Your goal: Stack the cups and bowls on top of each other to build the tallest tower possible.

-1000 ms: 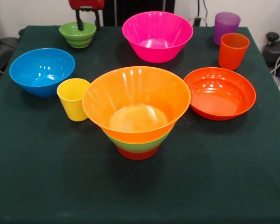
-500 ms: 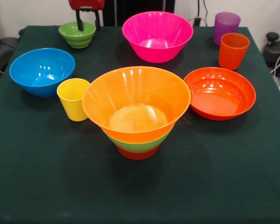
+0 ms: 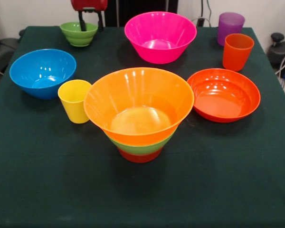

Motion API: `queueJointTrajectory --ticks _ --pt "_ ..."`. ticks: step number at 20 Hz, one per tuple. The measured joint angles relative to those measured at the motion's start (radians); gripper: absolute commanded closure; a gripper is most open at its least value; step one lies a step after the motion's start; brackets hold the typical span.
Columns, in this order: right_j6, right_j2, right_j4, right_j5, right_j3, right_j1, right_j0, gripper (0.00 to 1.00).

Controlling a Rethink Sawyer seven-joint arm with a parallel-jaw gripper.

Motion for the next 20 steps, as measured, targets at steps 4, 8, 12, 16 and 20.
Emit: queueJointTrajectory --ticks 4,8,12,16,20 --pt "0.0 0.0 0.0 0.0 0.0 0.002 0.0 0.0" --pt "0.0 0.003 0.0 0.0 0.0 0.017 0.0 0.0" --pt "0.0 0.006 0.0 0.0 0.0 0.025 -0.001 0.0" --pt "0.0 0.007 0.0 0.0 0.0 0.025 -0.001 0.0" --pt "0.0 0.007 0.0 0.0 0.0 0.025 0.0 0.0"
